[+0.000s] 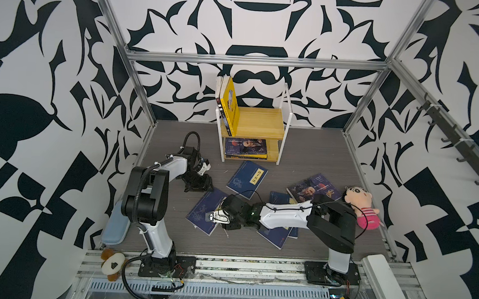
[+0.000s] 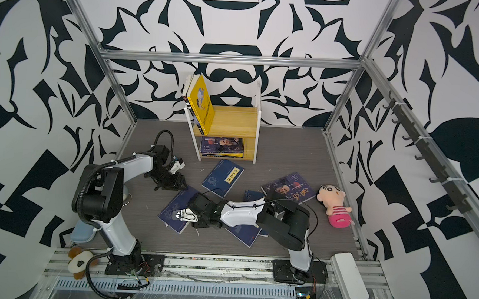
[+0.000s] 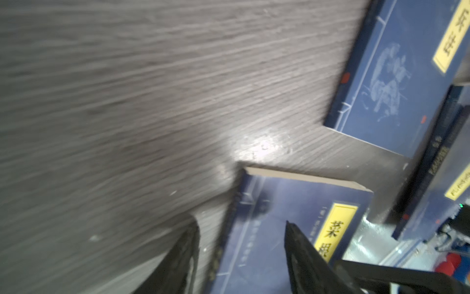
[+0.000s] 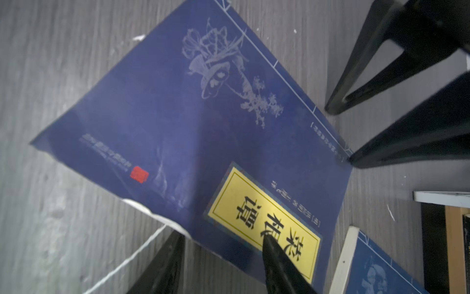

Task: Stacking books/files
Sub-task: Move the book to the center of the table, then pick up the book at the center of the table.

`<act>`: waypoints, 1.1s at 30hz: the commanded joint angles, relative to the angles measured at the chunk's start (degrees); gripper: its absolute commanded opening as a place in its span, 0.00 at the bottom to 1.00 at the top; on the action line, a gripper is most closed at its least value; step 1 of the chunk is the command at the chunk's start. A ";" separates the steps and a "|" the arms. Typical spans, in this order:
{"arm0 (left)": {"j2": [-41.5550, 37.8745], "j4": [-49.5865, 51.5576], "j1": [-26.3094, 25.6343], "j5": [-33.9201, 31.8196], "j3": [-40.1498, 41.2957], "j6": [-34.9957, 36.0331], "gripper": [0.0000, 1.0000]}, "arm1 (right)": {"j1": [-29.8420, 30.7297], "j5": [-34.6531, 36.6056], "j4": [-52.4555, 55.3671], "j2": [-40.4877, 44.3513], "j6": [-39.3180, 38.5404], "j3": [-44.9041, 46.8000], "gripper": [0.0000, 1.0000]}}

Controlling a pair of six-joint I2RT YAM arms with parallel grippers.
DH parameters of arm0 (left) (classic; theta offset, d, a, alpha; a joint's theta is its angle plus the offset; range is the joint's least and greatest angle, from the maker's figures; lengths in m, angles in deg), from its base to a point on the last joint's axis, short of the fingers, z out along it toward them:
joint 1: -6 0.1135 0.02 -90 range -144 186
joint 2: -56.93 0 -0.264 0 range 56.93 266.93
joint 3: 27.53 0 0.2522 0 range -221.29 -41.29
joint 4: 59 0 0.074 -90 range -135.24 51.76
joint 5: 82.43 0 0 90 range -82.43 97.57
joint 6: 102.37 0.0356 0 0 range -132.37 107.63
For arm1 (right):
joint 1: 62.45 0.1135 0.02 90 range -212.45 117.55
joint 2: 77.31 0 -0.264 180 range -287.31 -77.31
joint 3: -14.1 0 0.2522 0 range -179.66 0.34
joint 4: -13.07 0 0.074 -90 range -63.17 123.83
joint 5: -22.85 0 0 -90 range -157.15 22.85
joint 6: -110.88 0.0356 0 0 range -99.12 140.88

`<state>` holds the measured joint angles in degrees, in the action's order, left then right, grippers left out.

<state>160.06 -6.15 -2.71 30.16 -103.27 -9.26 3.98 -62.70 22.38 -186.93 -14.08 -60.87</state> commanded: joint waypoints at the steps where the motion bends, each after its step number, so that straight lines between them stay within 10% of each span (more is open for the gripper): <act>1: 3.08 4.51 -0.69 2.50 -0.69 -0.61 0.54 | -0.91 1.26 0.51 -2.18 -0.46 -0.48 0.48; 14: 0.86 7.32 -0.76 8.26 -2.54 -1.85 0.47 | -4.38 3.02 -1.63 -5.39 -5.47 -0.43 0.37; 24: 6.28 8.85 -0.78 1.98 -3.75 -0.76 0.45 | -4.34 6.10 -11.63 -3.38 -19.14 1.47 0.00; 28: 4.11 8.79 -0.78 2.19 -3.27 -0.40 0.45 | -4.30 6.10 -15.42 -1.77 -23.55 2.63 0.00; 33: -3.18 11.02 -0.49 1.56 -4.18 1.00 0.65 | -4.39 5.95 -19.18 0.40 -27.71 4.07 0.00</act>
<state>161.33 -0.03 -3.34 33.61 -107.60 -9.10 0.51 -59.05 7.30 -189.84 -37.97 -57.70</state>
